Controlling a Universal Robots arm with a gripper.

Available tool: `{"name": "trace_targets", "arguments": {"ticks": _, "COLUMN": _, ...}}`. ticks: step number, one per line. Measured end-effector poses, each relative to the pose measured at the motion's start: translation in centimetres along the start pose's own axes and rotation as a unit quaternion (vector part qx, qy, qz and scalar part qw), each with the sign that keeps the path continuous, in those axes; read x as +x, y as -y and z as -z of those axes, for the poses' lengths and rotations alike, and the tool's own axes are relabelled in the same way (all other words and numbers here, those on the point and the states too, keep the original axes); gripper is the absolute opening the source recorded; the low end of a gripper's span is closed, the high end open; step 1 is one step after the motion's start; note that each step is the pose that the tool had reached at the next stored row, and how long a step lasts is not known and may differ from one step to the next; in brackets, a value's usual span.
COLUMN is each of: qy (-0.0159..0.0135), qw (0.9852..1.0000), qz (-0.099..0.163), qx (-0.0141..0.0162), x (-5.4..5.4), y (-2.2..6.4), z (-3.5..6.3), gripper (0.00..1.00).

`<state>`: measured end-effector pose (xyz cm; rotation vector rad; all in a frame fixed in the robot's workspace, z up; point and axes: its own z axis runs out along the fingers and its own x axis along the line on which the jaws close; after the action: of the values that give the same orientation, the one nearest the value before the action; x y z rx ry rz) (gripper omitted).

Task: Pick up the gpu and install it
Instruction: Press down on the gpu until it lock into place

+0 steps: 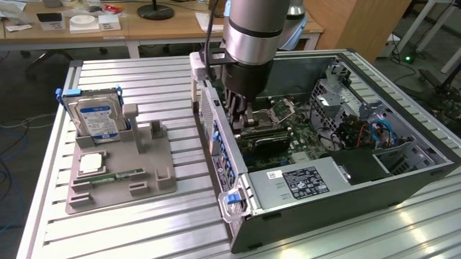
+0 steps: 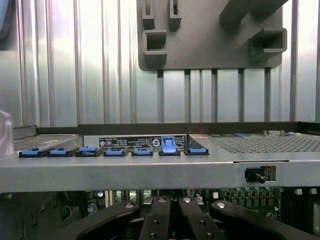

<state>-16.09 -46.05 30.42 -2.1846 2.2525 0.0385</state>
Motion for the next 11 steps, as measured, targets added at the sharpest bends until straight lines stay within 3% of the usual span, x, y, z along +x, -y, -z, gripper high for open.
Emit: {"name": "trace_targets", "arguments": {"ticks": 11, "qy": -0.0001, "qw": 1.0000, "qz": 0.000, "qx": -0.0040, "x": -0.28, "y": -0.01, "z": -0.07, "gripper": 0.11}}
